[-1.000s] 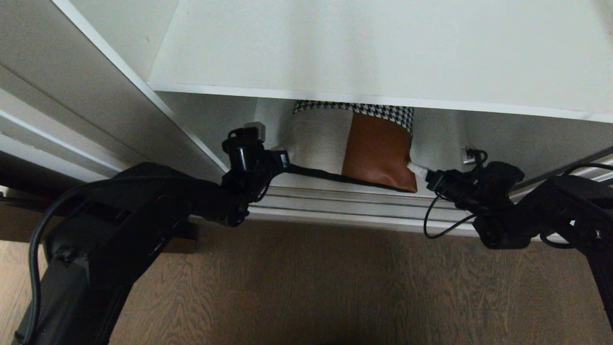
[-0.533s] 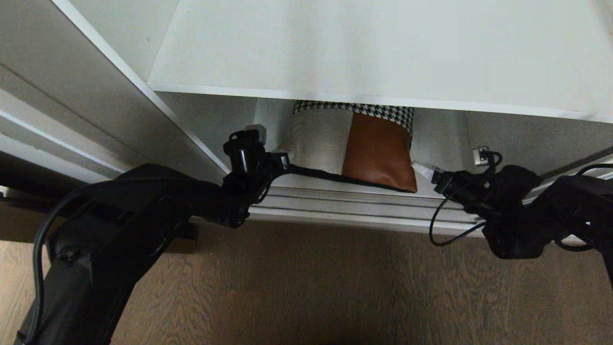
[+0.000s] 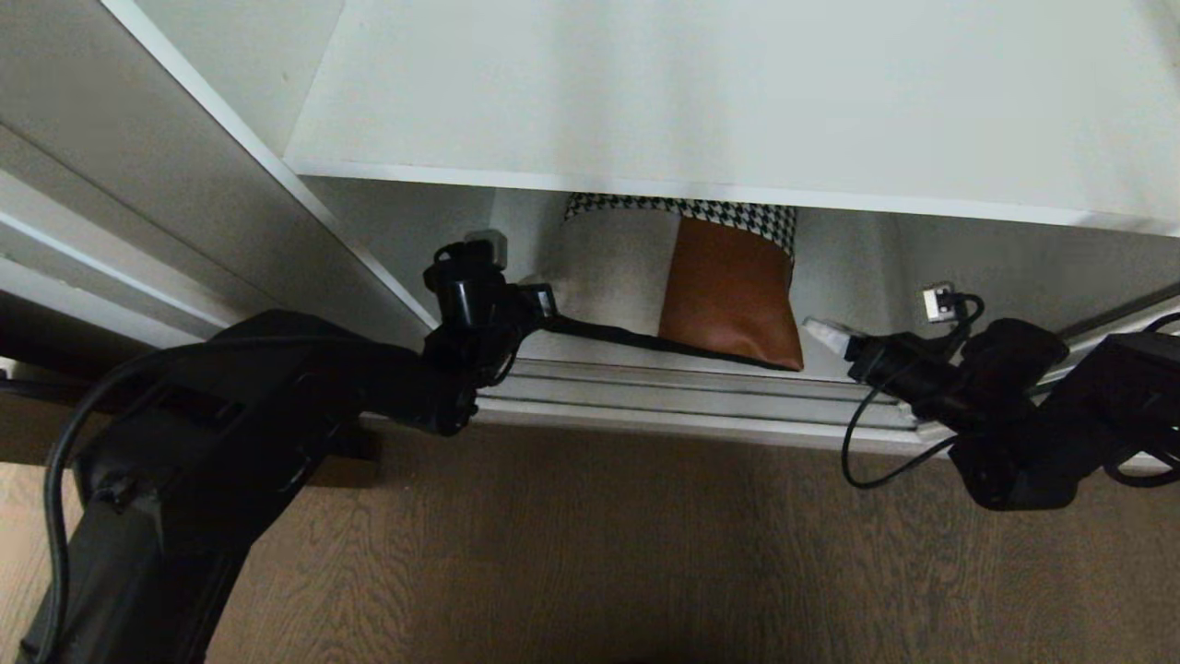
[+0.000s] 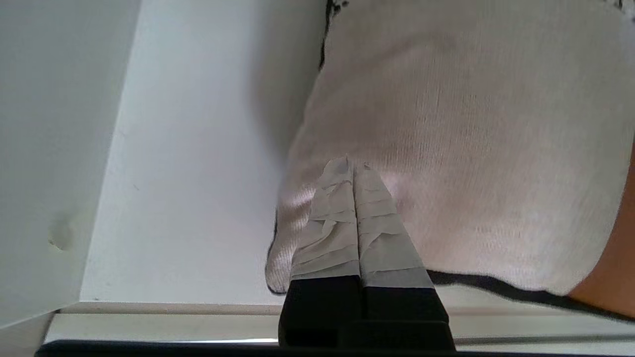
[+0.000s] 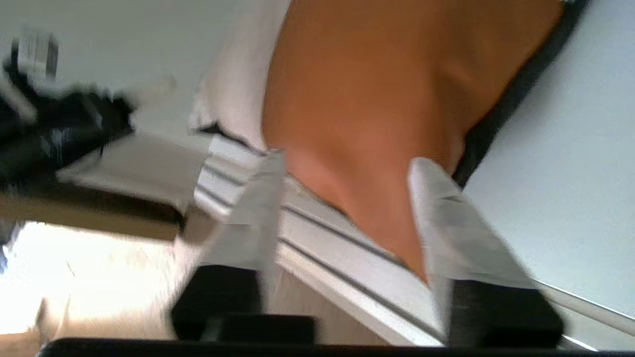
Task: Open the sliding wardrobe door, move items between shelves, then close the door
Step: Place the pillow on the lower shelf
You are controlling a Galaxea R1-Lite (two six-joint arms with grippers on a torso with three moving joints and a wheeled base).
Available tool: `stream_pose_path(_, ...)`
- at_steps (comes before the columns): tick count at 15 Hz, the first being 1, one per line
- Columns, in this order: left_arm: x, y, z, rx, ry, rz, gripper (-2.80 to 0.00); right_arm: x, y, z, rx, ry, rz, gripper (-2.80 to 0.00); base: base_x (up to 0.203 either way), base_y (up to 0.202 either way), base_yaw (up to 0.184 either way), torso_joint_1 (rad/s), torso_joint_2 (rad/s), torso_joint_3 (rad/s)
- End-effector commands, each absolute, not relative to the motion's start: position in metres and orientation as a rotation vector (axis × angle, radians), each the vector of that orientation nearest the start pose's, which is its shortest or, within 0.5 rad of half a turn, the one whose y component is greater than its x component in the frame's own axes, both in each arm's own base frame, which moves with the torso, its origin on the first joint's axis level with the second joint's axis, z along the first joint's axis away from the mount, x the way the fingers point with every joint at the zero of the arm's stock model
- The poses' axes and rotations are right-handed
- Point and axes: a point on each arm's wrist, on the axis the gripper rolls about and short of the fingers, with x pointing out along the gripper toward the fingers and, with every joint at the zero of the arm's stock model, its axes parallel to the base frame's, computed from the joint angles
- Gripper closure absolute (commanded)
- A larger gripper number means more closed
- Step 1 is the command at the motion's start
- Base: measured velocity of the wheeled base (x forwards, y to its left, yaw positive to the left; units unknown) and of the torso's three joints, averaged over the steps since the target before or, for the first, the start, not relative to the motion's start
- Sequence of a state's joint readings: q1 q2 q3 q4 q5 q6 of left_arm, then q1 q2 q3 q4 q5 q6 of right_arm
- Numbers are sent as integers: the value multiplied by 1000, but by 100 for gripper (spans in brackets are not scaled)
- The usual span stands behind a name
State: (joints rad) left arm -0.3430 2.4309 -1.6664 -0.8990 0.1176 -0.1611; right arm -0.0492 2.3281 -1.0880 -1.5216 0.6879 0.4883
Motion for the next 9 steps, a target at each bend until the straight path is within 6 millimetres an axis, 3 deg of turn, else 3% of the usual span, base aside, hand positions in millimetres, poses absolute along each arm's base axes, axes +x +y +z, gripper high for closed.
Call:
stream_pose_path(1, 475, -171, 150, -190, -105, -233, 0, 420, -10, 115, 348, -125, 689, 0, 0, 0, 0, 0, 0, 0)
stream_pose_path(9, 478, -173, 142, -203, -118, -228, 0, 423, -10, 114, 354, -126, 690, 0, 0, 0, 0, 0, 0, 0)
